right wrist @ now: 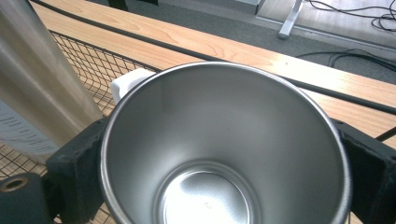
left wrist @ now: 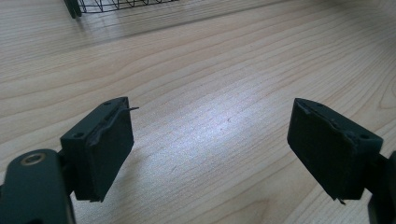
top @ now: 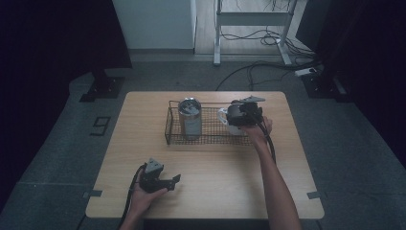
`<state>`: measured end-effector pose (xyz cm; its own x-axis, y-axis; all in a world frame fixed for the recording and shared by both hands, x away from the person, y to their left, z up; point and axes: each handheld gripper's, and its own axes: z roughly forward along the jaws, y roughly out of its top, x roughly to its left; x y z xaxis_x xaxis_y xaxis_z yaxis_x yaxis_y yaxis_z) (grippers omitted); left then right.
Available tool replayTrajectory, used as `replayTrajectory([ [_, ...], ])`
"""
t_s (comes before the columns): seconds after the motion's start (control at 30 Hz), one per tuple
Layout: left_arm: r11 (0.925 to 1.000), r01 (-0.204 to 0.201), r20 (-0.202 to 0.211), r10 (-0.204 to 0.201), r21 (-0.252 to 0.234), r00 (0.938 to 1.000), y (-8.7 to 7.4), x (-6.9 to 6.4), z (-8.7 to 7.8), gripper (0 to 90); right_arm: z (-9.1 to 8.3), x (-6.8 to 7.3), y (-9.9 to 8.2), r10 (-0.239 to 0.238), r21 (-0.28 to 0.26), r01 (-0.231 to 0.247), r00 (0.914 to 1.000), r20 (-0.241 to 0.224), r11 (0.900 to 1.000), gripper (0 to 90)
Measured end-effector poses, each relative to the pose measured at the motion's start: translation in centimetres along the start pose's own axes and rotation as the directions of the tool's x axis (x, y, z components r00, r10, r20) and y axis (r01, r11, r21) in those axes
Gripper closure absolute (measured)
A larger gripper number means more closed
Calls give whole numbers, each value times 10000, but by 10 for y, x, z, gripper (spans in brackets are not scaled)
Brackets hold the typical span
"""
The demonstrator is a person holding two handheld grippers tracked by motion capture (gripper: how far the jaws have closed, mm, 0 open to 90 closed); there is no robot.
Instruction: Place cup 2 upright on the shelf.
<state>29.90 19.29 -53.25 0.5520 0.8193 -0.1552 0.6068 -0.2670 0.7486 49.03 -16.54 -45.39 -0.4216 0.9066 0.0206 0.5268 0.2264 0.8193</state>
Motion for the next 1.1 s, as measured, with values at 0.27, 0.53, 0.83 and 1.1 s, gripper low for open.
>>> replayTrajectory([
  [0.27, 10000, 18, -7, -18, 40, 10000, 0, 0, 1, 146, 5, -1, -3, -22, 111, 22, 10000, 2, 9999, 59],
  [0.53, 10000, 15, 2, -15, 78, 10000, -1, 0, 2, 146, 9, 0, -7, -34, 249, 33, 10000, 12, 9997, 59],
  [0.83, 9999, 91, -74, -91, 89, 9999, -2, 2, 1, 146, 12, 0, -10, -82, 484, 78, 9999, 78, 9988, 59],
  [1.1, 9999, 88, -100, -87, 111, 9999, -2, 2, 2, 146, 20, 2, -14, -75, 904, 56, 9998, 208, 9959, 59],
])
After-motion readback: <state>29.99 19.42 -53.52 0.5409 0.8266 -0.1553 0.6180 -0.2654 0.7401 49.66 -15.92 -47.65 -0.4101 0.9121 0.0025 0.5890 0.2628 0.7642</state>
